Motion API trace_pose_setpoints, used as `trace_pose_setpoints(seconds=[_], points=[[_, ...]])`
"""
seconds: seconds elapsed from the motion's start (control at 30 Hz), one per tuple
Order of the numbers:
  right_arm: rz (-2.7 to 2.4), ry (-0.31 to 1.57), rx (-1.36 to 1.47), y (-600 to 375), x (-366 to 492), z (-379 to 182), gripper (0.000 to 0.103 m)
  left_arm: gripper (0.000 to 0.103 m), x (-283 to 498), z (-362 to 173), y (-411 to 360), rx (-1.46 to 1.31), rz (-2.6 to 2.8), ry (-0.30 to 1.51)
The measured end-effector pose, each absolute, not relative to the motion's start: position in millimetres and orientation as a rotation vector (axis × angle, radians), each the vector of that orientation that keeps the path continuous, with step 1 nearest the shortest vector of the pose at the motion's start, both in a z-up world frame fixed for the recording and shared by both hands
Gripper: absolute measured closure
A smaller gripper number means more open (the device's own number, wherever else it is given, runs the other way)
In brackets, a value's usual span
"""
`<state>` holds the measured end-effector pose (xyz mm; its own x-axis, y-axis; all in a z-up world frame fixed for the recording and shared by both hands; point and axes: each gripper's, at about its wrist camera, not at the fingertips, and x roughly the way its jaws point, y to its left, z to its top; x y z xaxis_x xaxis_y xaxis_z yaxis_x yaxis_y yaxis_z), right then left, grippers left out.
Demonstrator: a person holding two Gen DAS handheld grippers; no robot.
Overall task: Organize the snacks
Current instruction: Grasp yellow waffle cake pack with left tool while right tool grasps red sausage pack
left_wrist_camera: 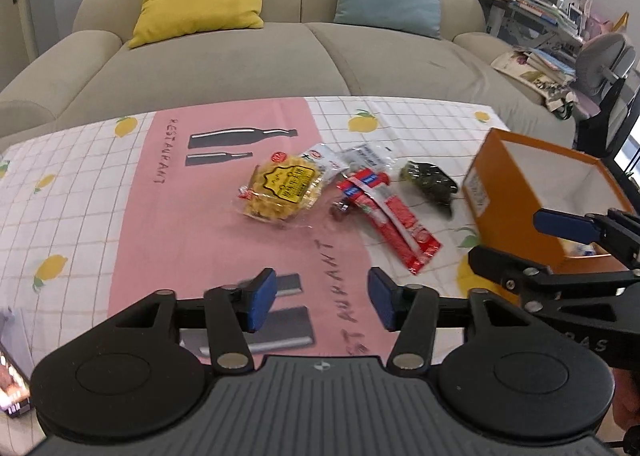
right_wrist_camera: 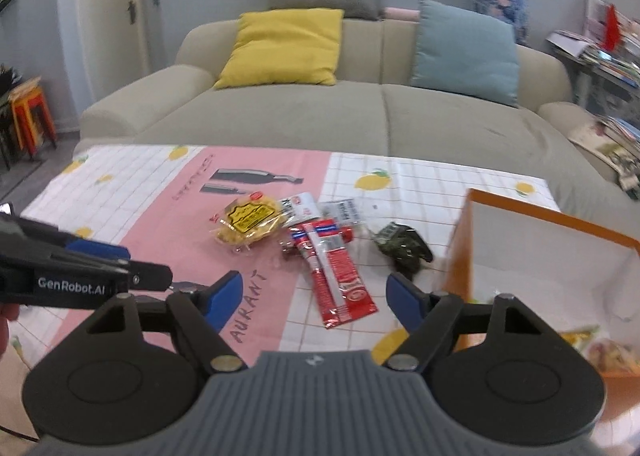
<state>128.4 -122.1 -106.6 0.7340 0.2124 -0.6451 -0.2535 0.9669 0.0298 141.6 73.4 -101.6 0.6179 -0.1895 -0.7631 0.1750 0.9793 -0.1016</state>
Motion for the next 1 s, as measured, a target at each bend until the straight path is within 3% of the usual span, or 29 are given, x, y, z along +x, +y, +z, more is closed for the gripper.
trace_pose_setpoints(seconds=[0.13,0.43,0.53,0.8,1.0], points=[[0.276,0.732,-0.098,-112.3,156.4,-126.3,0.026,0.024,165.1,-112.3,78.5,0.005,-0.217,0.873],[0.264,0.833,-0.155,-102.4,226.1,-178.6,0.019,0.022,222.4,-144.4,88.2,-0.064,-0.212,0.788],[0.258,0.846,-0.157,-101.4,236.1,-189.1,0.019,0.013,237.5,-157.9,89.1,-0.078,-0.26,0.746],[0.242,0.891,-0.126,-102.1,266.7,-214.4,0.019,0.013,269.5,-184.6,81.3,0.109,-0.306,0.735],[0.265,0.899,-0.14,-96.4,275.1,-223.8,0.017,0.009,285.3,-198.1,93.8,0.076,-0.338,0.783]])
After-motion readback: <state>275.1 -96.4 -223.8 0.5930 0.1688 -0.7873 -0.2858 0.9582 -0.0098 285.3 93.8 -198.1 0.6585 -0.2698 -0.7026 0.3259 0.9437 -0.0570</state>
